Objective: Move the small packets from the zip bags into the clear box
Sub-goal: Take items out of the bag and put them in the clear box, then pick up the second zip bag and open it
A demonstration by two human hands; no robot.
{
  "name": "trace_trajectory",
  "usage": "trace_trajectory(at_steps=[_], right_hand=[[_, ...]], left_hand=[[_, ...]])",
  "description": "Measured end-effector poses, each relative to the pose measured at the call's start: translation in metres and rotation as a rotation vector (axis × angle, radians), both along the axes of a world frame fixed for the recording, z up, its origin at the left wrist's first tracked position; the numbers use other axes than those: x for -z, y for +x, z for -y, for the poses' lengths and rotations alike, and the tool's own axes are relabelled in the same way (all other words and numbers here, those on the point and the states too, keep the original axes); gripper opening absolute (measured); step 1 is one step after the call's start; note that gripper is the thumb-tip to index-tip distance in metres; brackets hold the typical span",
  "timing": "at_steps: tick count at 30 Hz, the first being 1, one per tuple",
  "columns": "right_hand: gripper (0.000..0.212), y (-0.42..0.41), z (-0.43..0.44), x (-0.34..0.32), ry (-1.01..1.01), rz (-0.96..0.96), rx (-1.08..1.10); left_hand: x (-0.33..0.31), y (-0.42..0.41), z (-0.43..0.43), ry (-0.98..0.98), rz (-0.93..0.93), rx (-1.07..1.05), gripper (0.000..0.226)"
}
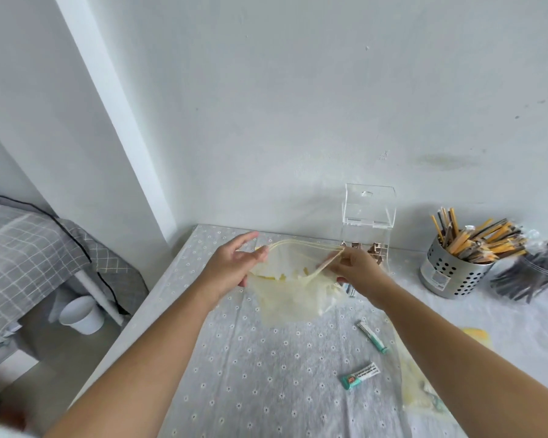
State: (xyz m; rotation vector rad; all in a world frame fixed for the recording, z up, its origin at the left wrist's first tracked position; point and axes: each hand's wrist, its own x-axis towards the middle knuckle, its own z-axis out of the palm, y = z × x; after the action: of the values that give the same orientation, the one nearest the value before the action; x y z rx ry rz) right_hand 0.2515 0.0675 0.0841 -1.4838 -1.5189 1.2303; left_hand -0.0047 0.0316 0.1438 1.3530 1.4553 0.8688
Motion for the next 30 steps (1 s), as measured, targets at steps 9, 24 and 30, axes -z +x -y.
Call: trace_trajectory(at_steps=[9, 24, 30], right_hand=[[0.01, -0.046, 0.019, 0.033, -0.267, -0.359, 0.151], [0.035, -0.096, -0.005, 0.084, -0.263, 0.083, 0.352], [0.033, -0.14, 0.024, 0.092, 0.167, 0.596, 0.082]], left_hand=[[0.099, -0.038, 0.021, -0.314, 0.034, -0.006, 0.048], [0.181, -0.069, 0.017, -0.142, -0.486, -0.178, 0.041], [0.182, -0.069, 0.009, 0.218, -0.902, 0.005, 0.057]])
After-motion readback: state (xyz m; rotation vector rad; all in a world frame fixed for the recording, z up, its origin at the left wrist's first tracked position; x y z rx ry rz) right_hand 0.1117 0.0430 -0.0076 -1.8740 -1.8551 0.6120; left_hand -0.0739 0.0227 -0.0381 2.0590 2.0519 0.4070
